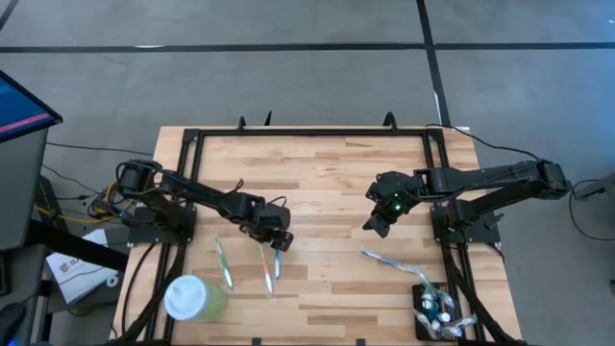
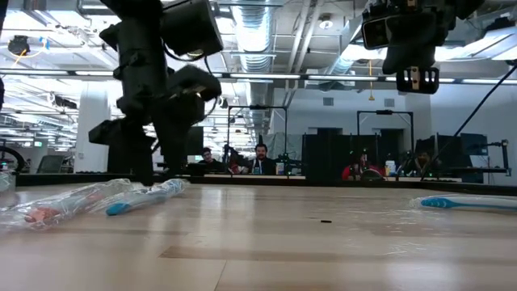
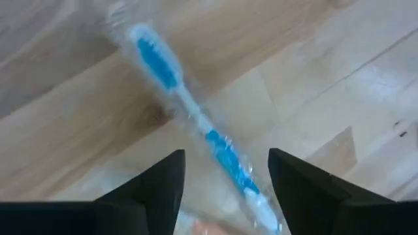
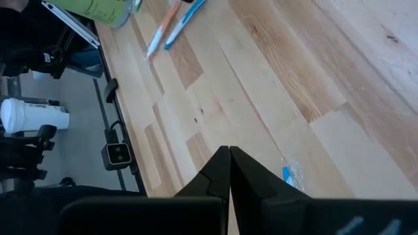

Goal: Pick & Place toothbrushing station
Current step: Put the left blue toothbrush into the black organizer

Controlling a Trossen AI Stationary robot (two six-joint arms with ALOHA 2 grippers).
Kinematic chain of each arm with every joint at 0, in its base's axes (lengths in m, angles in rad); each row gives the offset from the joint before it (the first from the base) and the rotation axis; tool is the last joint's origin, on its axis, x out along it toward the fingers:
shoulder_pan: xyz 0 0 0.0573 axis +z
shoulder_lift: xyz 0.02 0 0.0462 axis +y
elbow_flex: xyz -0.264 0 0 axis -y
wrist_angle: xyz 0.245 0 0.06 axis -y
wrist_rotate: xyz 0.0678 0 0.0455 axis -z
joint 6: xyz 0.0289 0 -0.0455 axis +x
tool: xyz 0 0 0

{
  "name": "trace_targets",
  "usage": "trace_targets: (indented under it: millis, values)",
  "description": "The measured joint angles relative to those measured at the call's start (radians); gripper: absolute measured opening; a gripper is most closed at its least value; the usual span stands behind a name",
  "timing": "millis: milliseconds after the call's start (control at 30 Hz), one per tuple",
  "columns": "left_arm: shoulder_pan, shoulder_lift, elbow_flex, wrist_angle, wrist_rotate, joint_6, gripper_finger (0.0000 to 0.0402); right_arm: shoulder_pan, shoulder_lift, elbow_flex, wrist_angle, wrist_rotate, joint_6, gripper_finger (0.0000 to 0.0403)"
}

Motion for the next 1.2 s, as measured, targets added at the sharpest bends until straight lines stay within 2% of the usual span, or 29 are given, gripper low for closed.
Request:
trace_targets:
  millis: [167, 367, 467, 567, 700, 767, 1033, 1200]
  values:
    - [-0.037, 0.092, 0.054, -0.009, -0.012, 0.051, 0.0192, 0.0, 0.0, 0.0, 0.0, 0.0, -0.009, 0.0]
    - [-0.066, 0.186, 0.18, -0.157, -0.049, 0.088, 0.017, 0.0, 0.0, 0.0, 0.0, 0.0, -0.008, 0.0]
    - [-0.061, 0.194, 0.196, -0.193, -0.065, 0.12, 0.0151, 0.0, 0.0, 0.0, -0.001, -0.001, -0.008, 0.0]
    - [-0.053, 0.193, 0.195, -0.2, -0.066, 0.166, 0.0112, 0.0, 0.0, 0.0, -0.001, -0.001, -0.008, 0.0]
    - [-0.049, 0.192, 0.193, -0.201, -0.064, 0.22, 0.0034, 0.0, 0.0, 0.0, -0.001, -0.003, -0.008, 0.0]
    - [-0.049, 0.188, 0.197, -0.155, -0.059, 0.245, 0.0014, 0.001, 0.0, 0.0, 0.0, -0.006, -0.008, 0.0]
    - [-0.049, 0.12, 0.192, -0.039, -0.148, 0.273, 0.0002, 0.002, 0.0, 0.0, 0.017, -0.056, -0.008, 0.0]
    - [-0.049, 0.071, 0.192, 0.069, -0.212, 0.308, 0.0001, 0.002, 0.0, 0.0, 0.115, -0.109, -0.008, 0.0007]
